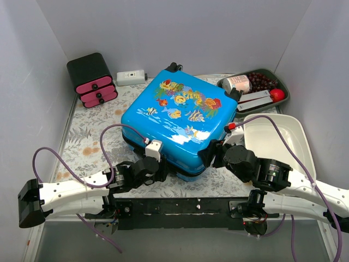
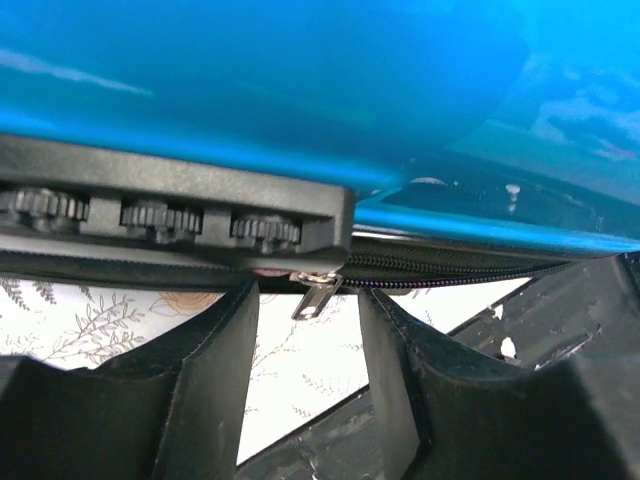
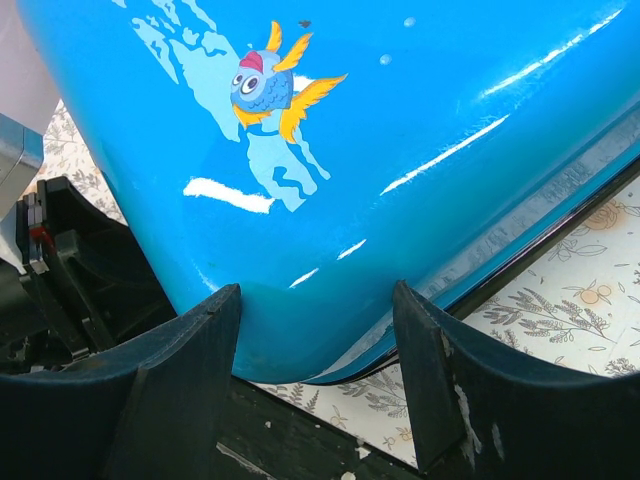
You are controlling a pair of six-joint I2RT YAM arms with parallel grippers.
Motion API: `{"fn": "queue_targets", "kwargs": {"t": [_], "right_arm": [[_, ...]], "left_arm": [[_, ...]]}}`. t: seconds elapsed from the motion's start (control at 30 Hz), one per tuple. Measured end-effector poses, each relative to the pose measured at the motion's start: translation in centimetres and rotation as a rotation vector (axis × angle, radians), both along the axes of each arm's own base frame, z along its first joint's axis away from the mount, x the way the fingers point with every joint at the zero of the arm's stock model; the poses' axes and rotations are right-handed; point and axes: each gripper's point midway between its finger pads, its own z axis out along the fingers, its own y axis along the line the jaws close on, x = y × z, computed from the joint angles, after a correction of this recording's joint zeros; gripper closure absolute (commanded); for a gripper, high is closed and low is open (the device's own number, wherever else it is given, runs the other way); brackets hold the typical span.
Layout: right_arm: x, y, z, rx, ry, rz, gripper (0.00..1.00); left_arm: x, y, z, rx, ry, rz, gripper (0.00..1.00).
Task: Open, take out, and arrange the luggage
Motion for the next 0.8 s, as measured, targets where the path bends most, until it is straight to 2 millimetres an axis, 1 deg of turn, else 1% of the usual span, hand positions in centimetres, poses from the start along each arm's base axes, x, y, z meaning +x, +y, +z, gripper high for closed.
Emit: {"fn": "queue_targets", "kwargs": {"t": [0.17, 0.3, 0.33, 0.37, 0.43, 0.53, 0.67, 0.8], "right_arm": [[0.0, 0.0, 0.0, -0.001, -0.002, 0.001, 0.32], [0.0, 0.0, 0.0, -0.002, -0.002, 0.001, 0.32], [0.0, 0.0, 0.0, -0.002, -0.002, 0.001, 0.32], [0.0, 0.0, 0.0, -0.001, -0.002, 0.001, 0.32], [0.0, 0.0, 0.0, -0.001, -0.002, 0.001, 0.32], [0.0, 0.0, 0.0, -0.001, -0.002, 0.001, 0.33], [0.0, 0.0, 0.1, 0.003, -0.001, 0.000, 0.32], [0.0, -0.2, -0.4, -0.017, 0.005, -0.004, 0.32]], "left_arm": [[0.5, -0.5, 0.2, 0.008, -0.035, -0.016, 0.65], [0.5, -0.8, 0.3, 0.010, -0.049, -0.035, 0.81], [0.5, -0.8, 0.3, 0.013, -0.052, -0.038, 0.90], [0.5, -0.8, 0.3, 0.015, -0.053, -0.037, 0.95], [0.5, -0.7, 0.2, 0.019, -0.052, -0.033, 1.00], [0.6, -0.3, 0.5, 0.015, -0.038, -0.001, 1.00], [0.6, 1.1, 0.8, 0.020, 0.015, 0.115, 1.00], [1.0, 3.8, 1.1, 0.074, 0.065, 0.290, 1.00]]}}
